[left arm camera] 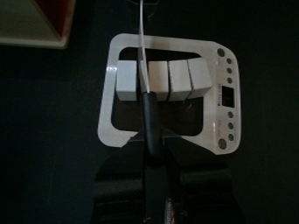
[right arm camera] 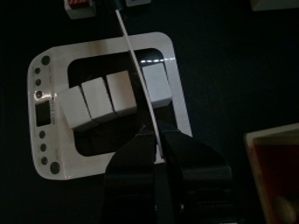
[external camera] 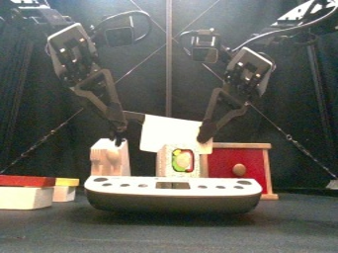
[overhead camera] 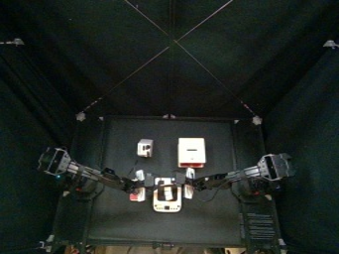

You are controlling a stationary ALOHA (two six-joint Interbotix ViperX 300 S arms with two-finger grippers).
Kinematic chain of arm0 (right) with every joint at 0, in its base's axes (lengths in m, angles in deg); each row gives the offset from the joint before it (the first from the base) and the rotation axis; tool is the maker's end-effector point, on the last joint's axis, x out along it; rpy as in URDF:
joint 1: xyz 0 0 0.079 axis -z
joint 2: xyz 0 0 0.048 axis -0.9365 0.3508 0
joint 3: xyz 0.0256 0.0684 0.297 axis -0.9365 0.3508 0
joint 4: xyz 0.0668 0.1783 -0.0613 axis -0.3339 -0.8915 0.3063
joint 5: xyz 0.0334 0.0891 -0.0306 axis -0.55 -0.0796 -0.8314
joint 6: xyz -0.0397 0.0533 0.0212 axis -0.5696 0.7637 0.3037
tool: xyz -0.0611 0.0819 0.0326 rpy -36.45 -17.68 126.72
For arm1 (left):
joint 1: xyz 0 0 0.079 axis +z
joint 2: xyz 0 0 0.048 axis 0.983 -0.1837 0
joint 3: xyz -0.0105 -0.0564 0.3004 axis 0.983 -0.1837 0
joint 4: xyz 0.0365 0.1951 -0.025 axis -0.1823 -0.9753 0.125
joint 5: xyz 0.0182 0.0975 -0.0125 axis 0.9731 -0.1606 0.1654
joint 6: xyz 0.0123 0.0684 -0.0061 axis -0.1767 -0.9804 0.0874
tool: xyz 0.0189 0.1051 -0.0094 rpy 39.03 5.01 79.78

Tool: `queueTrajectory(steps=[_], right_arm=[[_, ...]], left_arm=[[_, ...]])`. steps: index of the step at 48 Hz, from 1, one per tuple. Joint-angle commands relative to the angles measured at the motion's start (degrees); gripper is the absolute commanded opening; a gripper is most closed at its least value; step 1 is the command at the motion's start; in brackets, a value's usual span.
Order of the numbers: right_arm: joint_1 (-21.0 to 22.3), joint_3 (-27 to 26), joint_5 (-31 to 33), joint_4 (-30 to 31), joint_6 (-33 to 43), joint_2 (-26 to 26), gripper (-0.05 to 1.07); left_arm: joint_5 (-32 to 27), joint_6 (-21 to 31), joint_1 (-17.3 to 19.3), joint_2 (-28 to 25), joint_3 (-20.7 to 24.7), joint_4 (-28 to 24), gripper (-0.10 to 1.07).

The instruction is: Cut sushi roll

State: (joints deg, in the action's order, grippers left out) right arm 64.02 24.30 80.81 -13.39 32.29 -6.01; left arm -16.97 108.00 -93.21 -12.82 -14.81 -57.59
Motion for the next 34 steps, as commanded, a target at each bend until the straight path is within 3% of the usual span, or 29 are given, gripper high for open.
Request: queueTrajectory(steps=[1,34], right_arm=[[-0.18,-0.97,-0.09,-0.09,0.26,-2.2,0.19],[-1.23,-0.53,0.0,-0.79,0.53,-2.2,0.19]], left_arm=[[1.32,-0.26,-1.49,0.97,2.37,-0.09,0.42],[1.32,-0.09,-3.25,-0.79,2.64,2.02,0.42]])
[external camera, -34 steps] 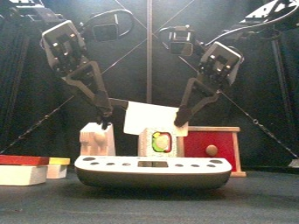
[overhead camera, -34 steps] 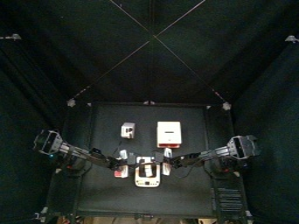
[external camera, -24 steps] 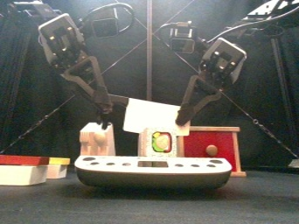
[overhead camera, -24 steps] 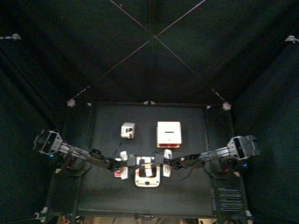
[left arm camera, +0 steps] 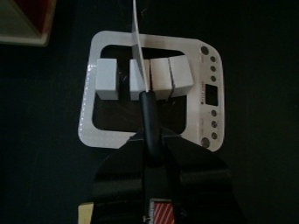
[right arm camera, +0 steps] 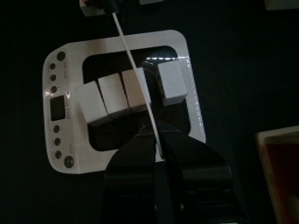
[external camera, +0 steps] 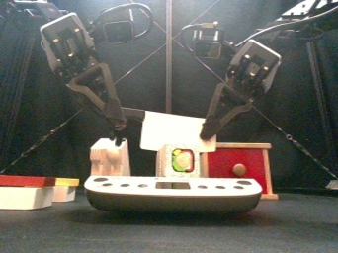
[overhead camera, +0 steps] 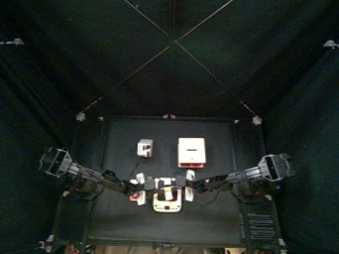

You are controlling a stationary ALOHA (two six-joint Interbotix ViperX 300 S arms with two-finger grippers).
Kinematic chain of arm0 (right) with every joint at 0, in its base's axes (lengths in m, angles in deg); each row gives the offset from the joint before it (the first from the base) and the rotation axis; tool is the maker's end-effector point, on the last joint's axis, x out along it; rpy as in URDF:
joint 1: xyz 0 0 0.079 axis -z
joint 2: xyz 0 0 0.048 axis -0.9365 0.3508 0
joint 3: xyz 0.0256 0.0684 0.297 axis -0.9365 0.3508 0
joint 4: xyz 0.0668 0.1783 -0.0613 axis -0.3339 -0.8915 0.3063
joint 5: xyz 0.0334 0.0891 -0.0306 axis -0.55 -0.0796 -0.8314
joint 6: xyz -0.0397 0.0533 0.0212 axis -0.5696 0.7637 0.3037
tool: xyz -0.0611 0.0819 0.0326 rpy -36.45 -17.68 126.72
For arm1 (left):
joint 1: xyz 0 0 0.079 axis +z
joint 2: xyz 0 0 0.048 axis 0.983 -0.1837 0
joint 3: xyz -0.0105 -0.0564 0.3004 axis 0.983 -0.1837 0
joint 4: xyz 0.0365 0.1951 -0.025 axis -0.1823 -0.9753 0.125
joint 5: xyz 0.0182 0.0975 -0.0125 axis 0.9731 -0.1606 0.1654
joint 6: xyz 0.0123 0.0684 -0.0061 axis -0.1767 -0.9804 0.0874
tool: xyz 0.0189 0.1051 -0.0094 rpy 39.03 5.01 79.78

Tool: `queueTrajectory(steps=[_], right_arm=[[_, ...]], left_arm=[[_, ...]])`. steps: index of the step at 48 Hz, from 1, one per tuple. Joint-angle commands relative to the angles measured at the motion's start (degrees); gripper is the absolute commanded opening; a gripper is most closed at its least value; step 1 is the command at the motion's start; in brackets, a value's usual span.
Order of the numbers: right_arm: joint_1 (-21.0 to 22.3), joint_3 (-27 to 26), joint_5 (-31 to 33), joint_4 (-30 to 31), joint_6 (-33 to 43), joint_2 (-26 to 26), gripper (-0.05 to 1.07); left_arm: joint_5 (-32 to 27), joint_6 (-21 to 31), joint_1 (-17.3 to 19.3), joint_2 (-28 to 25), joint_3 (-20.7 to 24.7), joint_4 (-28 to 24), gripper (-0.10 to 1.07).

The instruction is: Cut sushi roll

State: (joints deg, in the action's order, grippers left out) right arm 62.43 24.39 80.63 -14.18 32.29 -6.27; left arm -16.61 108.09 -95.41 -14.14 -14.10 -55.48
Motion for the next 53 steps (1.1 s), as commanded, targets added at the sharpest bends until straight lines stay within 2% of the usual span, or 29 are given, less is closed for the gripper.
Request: queueTrajectory(steps=[1,23,53], right_arm=[[0.35,-0.7,0.18,0.0,0.53,-1.93,0.19],[-1.23,-1.05,0.18,0.0,0.53,-3.34,0.19],[-1.49,-0.35,0.35,0.0,0.53,-1.32,0.19]], left_arm=[[0.97,-0.18,-0.97,0.53,2.02,-0.09,0.42],[0.97,-0.26,-2.37,1.41,3.16,-0.18,0.42],[0.18,-0.18,-2.64,-0.53,2.29,0.0,0.42]])
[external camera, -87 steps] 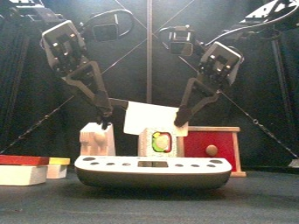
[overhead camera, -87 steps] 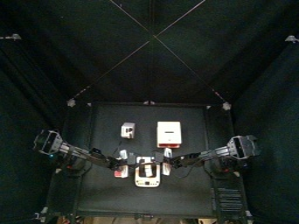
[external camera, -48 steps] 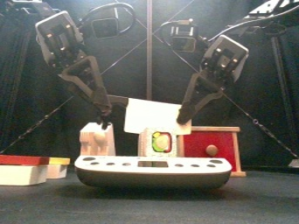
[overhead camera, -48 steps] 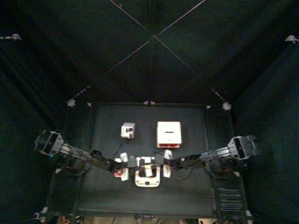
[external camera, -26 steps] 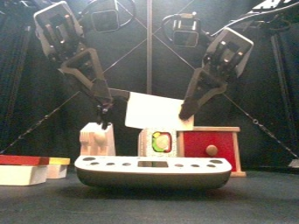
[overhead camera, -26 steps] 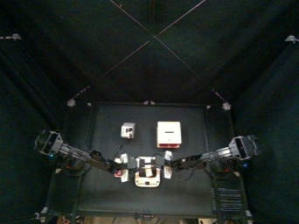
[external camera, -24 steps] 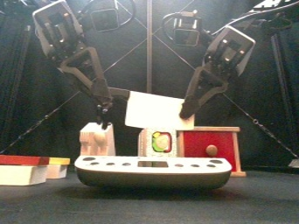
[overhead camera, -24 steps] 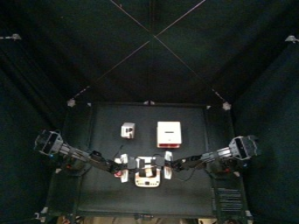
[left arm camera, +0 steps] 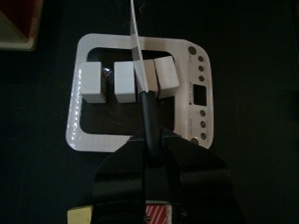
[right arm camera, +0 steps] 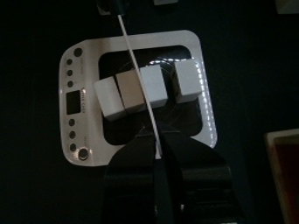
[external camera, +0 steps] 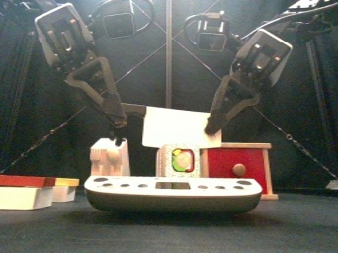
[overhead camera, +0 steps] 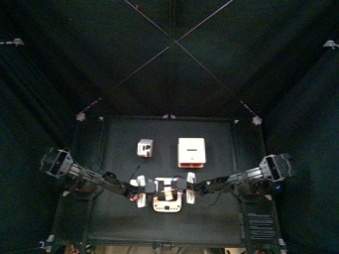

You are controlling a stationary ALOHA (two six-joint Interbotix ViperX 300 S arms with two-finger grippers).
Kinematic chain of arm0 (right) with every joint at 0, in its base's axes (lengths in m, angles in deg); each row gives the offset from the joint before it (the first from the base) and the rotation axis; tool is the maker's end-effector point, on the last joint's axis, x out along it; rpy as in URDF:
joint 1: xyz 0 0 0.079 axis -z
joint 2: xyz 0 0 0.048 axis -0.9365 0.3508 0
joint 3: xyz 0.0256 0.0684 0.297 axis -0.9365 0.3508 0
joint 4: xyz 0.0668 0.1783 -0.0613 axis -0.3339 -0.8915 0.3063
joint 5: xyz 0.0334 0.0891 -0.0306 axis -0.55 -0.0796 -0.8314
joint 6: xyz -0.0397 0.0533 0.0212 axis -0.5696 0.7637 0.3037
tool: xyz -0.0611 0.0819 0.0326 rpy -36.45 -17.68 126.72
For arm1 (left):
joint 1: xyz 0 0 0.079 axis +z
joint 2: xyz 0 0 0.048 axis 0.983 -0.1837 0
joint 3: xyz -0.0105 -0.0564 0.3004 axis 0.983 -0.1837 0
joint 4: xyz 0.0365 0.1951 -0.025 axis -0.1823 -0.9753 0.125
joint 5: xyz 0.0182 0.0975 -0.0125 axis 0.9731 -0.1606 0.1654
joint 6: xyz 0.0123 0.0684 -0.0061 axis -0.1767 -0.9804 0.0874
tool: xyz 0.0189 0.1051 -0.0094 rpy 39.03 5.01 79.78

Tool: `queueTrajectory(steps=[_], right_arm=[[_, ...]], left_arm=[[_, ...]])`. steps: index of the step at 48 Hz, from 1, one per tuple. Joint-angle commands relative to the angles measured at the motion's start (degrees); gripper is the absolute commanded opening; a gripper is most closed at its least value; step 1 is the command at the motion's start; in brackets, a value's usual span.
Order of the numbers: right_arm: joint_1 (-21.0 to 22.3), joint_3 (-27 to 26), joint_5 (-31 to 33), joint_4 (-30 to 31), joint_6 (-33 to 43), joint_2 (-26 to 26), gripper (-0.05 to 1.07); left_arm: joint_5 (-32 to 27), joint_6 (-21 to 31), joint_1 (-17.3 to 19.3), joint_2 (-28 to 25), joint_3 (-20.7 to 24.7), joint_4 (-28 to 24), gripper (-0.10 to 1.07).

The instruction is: Cut sushi roll

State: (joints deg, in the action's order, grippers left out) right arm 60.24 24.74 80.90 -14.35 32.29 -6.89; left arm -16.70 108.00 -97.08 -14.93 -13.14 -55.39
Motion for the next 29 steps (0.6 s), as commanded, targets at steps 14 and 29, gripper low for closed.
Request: queueTrajectory(steps=[14,29], right_arm=[[0.7,-0.7,0.53,-0.7,0.35,0.7,0.19],[0.62,-0.79,0.53,-1.67,0.35,3.25,0.19]], left_arm=[[0.35,0.0,-0.88,-0.88,1.32,-0.09,0.42],[0.44,0.09,-0.88,-3.25,1.32,0.0,0.42]])
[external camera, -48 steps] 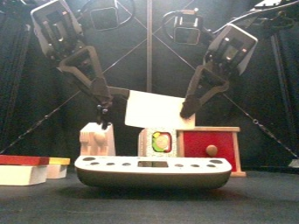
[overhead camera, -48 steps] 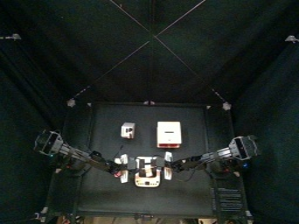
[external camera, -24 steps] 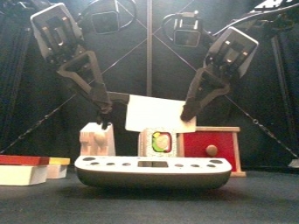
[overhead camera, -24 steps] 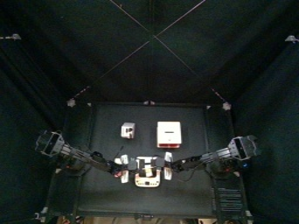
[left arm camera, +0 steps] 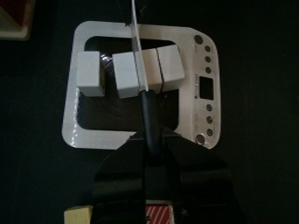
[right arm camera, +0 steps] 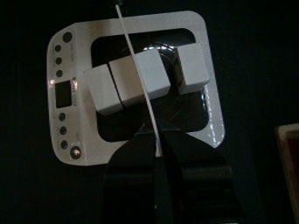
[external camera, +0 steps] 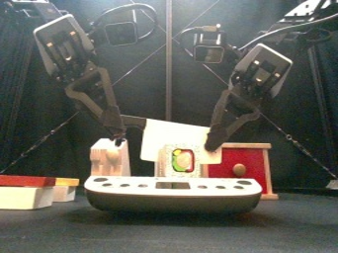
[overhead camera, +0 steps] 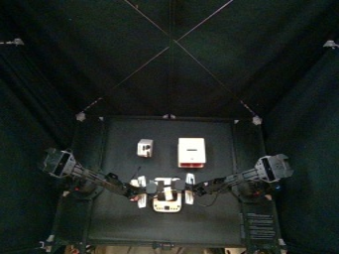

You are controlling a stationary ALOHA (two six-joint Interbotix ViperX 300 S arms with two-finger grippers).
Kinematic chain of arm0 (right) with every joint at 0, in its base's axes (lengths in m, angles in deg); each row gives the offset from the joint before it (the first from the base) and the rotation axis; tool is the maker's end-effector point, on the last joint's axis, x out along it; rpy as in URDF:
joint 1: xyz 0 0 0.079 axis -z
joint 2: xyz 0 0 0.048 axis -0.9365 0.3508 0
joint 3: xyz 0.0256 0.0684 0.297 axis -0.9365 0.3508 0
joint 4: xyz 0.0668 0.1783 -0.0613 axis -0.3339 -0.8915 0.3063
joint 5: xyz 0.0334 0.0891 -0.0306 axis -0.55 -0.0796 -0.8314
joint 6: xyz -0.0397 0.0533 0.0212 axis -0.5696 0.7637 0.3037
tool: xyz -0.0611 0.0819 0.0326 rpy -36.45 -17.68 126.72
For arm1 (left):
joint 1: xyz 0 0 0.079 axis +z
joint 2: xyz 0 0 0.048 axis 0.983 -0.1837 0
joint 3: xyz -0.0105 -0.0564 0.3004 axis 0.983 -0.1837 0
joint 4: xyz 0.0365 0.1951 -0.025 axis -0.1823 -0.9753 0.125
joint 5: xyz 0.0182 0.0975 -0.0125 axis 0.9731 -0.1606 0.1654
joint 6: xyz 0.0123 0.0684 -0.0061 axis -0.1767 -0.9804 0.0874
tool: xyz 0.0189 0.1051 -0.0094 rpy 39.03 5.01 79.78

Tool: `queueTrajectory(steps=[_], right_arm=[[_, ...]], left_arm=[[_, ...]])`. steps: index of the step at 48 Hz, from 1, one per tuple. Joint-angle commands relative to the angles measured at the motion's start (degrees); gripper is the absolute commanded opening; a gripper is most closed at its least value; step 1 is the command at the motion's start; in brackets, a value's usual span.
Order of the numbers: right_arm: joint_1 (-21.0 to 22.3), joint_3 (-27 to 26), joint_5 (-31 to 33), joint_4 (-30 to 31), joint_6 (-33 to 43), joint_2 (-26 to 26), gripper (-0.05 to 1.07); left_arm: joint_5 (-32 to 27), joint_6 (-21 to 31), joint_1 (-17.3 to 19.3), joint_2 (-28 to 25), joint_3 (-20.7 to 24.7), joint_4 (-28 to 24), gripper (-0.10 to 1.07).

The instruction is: Cut sushi roll

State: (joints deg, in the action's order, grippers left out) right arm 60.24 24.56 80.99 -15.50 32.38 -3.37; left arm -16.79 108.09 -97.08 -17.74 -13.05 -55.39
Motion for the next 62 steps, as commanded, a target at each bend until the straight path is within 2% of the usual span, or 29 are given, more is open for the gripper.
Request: queueTrajectory(steps=[1,27,51,62], right_arm=[[0.62,-0.62,0.44,-0.62,0.26,-0.09,0.19],[0.18,-0.53,0.53,-2.46,0.18,1.85,0.19],[-1.58,-1.49,5.1,-3.43,0.0,0.79,0.19],[-1.23,-2.46,5.62,-3.08,0.18,-2.11,0.19]], left_arm=[[0.53,0.0,-0.88,-0.62,1.32,0.0,0.42],[1.14,0.0,-0.88,-2.9,1.67,0.97,0.42],[1.14,-0.35,-1.49,-2.11,2.46,0.79,0.42],[0.79,-0.44,-1.49,0.0,3.25,0.44,0.42]])
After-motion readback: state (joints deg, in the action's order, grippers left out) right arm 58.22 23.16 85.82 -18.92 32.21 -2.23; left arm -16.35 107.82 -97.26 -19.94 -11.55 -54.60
